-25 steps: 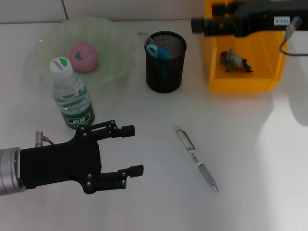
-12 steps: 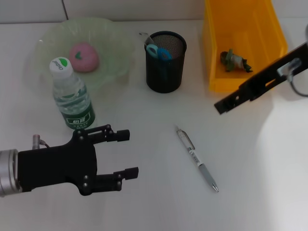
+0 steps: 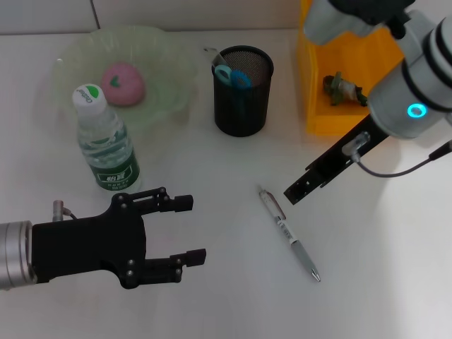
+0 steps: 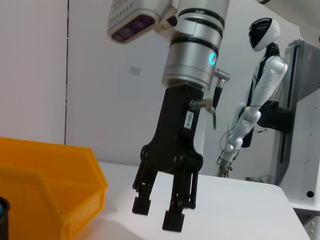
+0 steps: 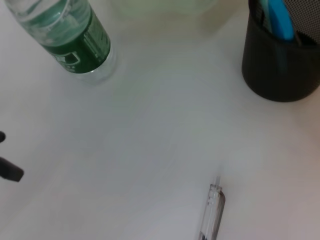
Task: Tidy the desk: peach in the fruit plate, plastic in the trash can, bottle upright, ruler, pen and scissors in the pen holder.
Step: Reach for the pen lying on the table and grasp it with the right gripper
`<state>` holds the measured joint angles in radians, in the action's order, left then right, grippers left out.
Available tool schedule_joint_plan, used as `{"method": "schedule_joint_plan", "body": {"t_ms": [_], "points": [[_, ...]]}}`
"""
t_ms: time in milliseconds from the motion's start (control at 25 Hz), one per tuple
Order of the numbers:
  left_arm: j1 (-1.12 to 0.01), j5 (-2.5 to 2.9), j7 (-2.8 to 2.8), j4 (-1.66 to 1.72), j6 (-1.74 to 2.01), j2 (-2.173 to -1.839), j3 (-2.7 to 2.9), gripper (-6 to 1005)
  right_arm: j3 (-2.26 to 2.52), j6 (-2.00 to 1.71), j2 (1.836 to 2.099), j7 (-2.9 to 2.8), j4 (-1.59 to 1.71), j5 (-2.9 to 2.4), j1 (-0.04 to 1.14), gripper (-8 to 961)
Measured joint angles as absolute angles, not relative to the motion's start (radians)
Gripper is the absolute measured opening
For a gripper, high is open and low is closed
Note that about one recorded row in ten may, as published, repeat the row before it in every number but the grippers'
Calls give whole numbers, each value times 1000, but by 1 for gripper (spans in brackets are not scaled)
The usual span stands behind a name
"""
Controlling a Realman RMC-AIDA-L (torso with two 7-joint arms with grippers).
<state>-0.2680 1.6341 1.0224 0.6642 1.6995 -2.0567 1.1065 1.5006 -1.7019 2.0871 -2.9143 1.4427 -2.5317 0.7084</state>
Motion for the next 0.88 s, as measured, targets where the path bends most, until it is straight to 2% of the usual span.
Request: {"method": "schedule_joint_plan", "body": {"t_ms": [360,880], "points": [[-269,1634,1020,664,1699,-2058,1106,765,1611,-1544,2089,-2924,1237,-2531,760,785],[-270,1634,1023,664,1700,-2060,1106,765,1698,-1466,2091,-2950,1185,-2530,790,754]]}}
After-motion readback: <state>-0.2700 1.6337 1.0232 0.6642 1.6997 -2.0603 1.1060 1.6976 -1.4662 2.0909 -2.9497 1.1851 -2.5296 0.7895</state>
